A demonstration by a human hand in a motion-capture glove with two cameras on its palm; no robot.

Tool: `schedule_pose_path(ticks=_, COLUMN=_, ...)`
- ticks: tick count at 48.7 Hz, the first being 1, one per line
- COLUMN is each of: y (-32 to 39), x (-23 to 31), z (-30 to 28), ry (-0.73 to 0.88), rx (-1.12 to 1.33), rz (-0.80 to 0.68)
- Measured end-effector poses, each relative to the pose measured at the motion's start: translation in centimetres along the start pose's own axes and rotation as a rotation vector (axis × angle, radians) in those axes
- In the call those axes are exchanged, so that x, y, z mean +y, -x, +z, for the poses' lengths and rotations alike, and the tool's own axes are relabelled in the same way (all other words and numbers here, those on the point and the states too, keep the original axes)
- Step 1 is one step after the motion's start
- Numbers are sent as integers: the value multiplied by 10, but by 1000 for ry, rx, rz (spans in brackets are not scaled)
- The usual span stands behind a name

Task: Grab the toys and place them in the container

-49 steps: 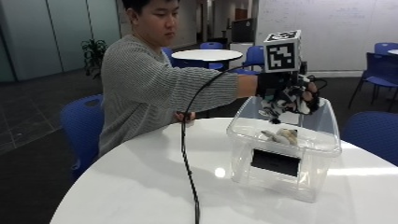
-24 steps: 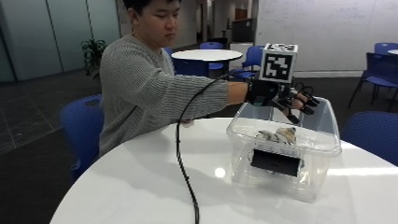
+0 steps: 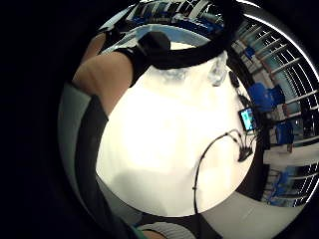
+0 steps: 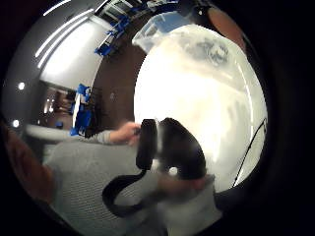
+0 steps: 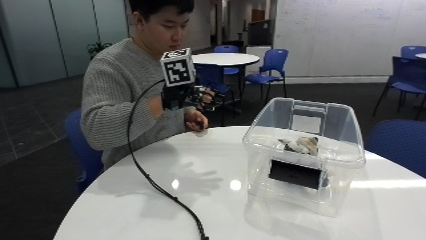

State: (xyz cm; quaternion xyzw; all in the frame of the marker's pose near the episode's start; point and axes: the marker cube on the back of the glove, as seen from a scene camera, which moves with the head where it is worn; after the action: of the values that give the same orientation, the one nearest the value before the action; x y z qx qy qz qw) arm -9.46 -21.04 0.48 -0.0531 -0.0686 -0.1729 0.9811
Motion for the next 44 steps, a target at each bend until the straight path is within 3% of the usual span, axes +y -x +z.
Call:
schedule_pose_path(ticks=11, y=34, x=70, z=46, ry=-35, rx=110, rz=12)
schedule_pose_path(ticks=21, y=73, x=116, z=94, ry=-3, rx=12, rz=-115)
schedule_pose_path(ticks=44, y=78, x=130, z=128, ry=61, rx=10, rz=-98)
